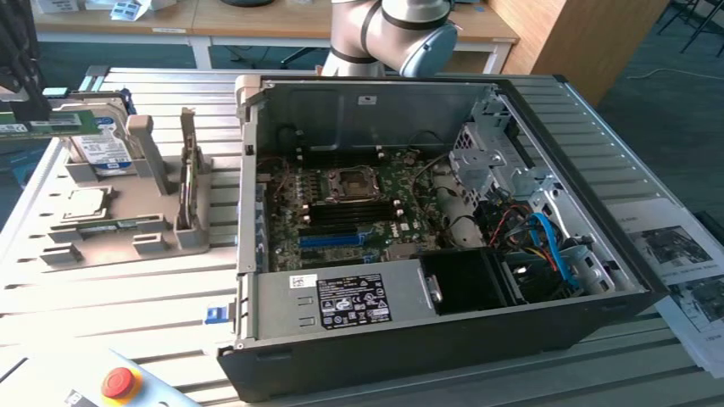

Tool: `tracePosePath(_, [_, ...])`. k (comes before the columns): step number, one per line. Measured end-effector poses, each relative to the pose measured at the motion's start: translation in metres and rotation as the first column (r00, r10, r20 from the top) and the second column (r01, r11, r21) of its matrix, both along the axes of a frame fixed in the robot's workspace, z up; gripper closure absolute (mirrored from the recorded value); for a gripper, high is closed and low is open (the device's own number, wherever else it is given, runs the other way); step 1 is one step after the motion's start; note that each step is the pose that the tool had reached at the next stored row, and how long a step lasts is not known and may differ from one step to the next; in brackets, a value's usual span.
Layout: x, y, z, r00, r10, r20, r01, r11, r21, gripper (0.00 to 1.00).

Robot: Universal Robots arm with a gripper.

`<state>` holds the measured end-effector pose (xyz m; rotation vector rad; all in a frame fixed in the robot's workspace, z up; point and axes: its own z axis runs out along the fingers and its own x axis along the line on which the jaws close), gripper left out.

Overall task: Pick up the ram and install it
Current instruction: 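Pick up the ram and move it above insertion slot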

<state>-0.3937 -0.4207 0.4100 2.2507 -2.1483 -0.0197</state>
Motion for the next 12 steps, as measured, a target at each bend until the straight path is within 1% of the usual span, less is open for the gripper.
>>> tracePosePath(12, [0.0016, 0.0000, 0.0002, 1.0000, 0.000, -0.0002, 0.000, 1.0000, -0.0002, 0.88])
